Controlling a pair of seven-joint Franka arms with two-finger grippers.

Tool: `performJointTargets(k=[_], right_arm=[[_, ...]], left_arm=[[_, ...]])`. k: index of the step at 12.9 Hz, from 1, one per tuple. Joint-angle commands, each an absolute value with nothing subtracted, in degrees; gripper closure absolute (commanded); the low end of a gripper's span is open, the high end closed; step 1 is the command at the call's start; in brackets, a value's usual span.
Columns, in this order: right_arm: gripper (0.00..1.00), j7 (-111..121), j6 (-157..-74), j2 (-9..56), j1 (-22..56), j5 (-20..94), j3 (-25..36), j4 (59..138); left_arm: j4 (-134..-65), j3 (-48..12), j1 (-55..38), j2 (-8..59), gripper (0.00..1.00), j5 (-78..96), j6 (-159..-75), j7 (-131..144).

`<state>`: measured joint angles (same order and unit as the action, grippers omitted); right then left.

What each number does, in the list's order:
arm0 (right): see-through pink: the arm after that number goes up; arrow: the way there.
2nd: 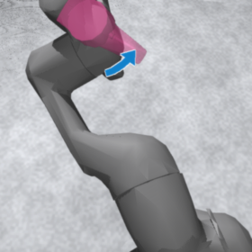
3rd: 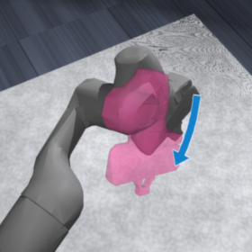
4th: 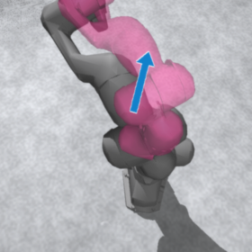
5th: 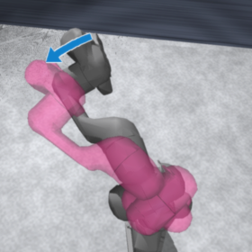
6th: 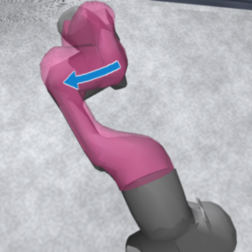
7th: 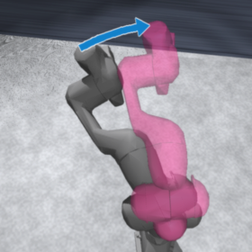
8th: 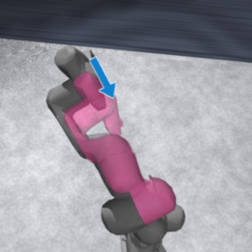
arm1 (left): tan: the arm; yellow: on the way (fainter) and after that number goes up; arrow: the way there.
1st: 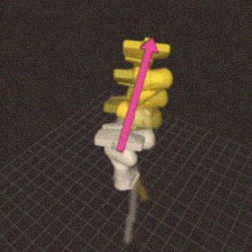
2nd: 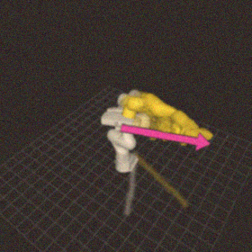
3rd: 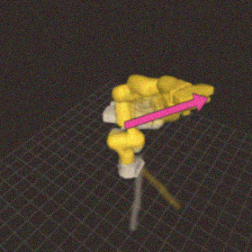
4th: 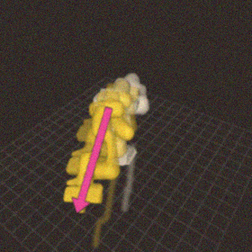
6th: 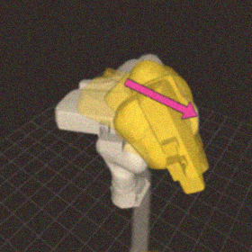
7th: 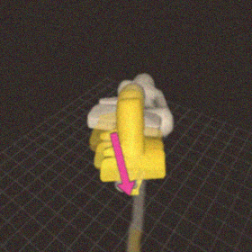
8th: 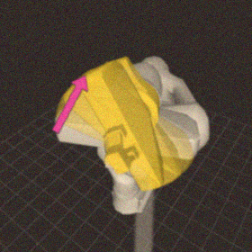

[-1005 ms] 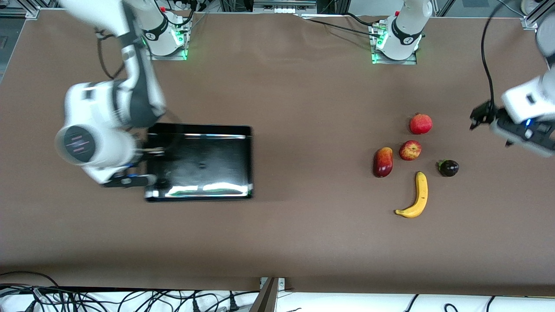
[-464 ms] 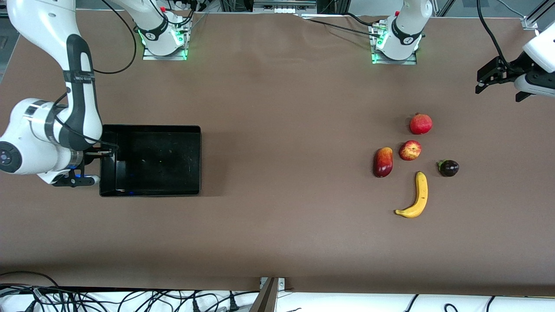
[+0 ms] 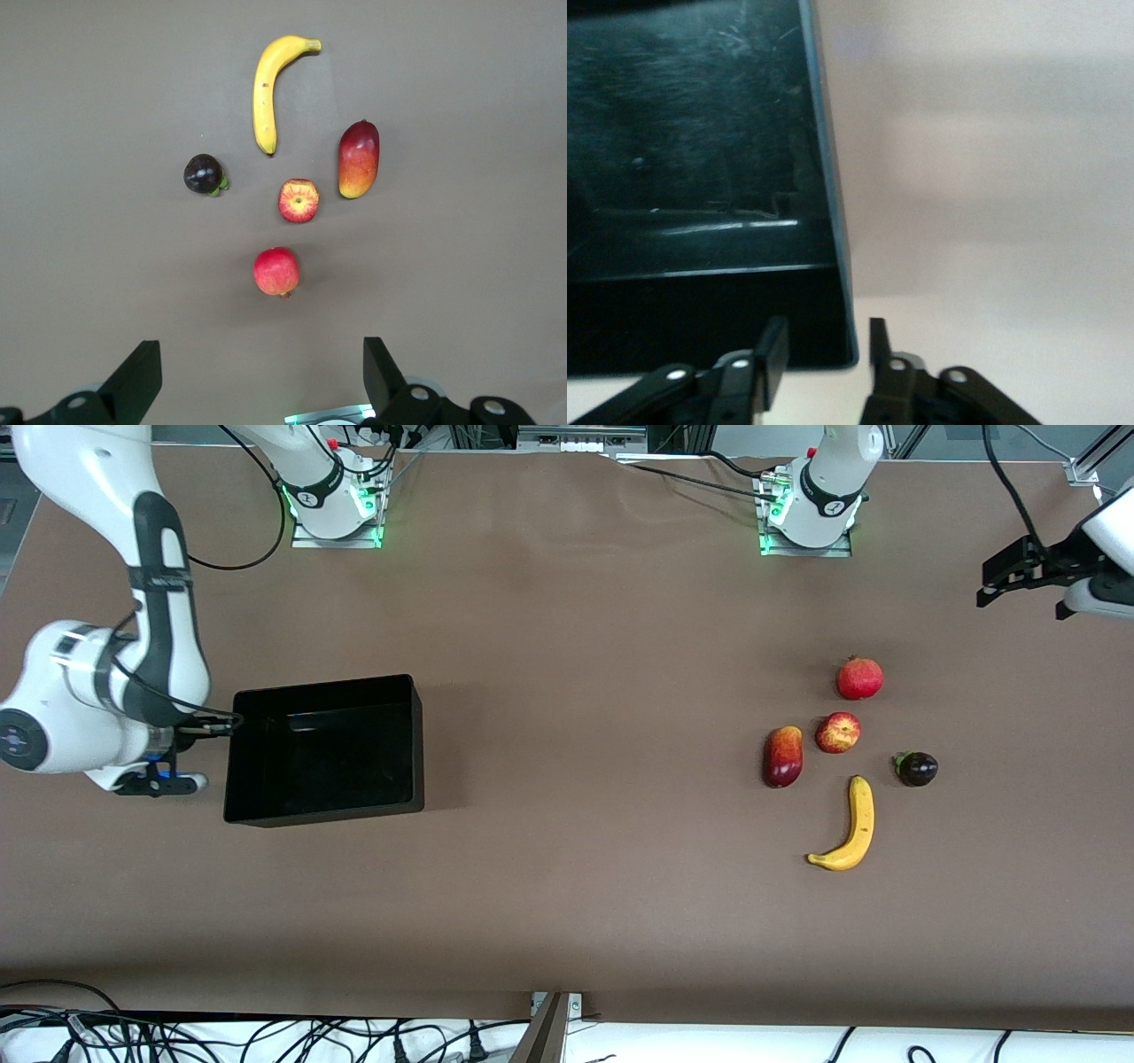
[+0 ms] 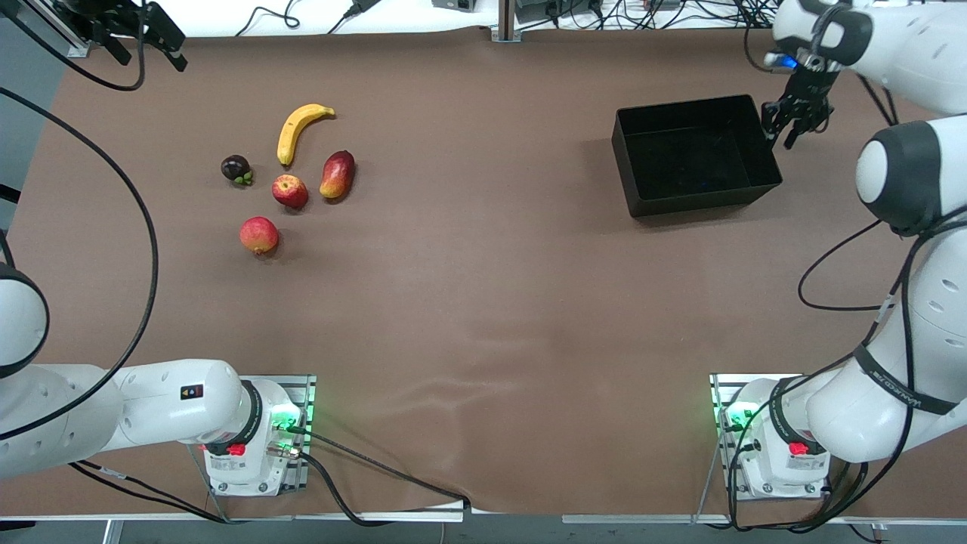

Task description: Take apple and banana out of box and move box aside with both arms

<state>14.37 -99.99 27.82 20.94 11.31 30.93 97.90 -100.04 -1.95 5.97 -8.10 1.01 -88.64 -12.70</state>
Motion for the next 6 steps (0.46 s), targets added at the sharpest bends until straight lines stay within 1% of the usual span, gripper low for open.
performJointTargets(k=[1,2,3,4,6], right_arm=[[0.00,14.33,-94.58,21.46,20.83,11.16,32.16,96.16],[0.00,14.24,-93.09,19.27,20.83,11.08,32.52,94.59],[0.00,13.19,-92.29,18.38,21.00,9.86,33.13,92.13],[0.00,12.40,-88.46,17.67,21.09,7.06,33.31,88.46],[0.00,13.09,-81.16,17.05,21.01,5.72,33.31,79.67]], left_arm=[[-99.05,1.41,1.94,-8.09,0.00,1.05,-86.40,-12.04],[-98.79,1.23,1.76,-7.56,0.00,1.05,-86.05,-11.87],[-98.44,1.23,1.67,-7.12,0.00,1.05,-85.96,-11.60],[-98.44,1.23,1.67,-6.86,0.00,1.05,-85.96,-11.60],[-98.44,1.23,1.67,-6.94,0.00,1.05,-86.13,-9.94]])
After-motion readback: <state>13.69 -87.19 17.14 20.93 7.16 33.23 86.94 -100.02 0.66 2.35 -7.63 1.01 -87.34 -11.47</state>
